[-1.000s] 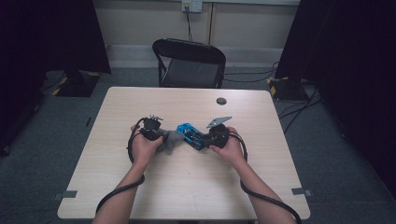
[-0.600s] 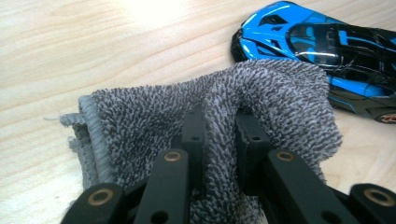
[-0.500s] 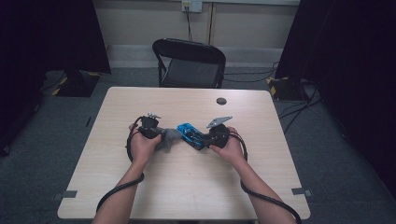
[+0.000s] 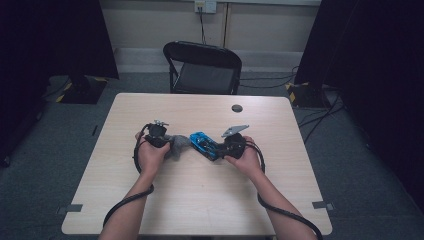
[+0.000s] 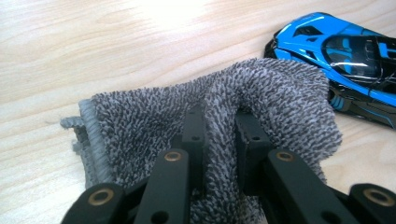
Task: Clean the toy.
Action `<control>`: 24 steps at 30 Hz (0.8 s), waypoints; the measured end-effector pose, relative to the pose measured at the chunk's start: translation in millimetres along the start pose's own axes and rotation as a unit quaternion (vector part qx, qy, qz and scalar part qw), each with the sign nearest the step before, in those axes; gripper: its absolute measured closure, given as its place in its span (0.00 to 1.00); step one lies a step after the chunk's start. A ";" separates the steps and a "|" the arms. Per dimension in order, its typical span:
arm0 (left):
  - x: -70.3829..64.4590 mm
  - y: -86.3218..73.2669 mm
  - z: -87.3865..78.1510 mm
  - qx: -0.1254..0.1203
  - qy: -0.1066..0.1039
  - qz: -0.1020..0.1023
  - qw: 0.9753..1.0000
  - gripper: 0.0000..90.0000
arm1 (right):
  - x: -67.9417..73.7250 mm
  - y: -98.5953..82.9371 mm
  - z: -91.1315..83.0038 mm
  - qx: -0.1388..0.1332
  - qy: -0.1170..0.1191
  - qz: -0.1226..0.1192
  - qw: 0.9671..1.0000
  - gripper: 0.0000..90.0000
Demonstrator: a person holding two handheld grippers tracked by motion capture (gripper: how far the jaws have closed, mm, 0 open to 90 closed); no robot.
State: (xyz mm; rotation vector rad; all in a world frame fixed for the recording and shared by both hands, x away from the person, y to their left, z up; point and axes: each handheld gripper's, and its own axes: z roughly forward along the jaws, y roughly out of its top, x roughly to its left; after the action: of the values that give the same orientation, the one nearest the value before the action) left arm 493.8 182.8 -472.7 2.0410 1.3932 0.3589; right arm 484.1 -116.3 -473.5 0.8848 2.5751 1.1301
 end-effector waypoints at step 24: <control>-14.2 -30.3 -29.6 -0.002 -0.069 0.014 0.998 0.85 | 0.3 -0.9 -0.9 0.000 0.000 -0.003 1.000 0.73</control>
State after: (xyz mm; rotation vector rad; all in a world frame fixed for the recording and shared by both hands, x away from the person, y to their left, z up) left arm 449.6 187.4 -467.6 2.0427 1.2817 0.2273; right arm 483.1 -117.1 -473.6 0.8771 2.5754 1.1275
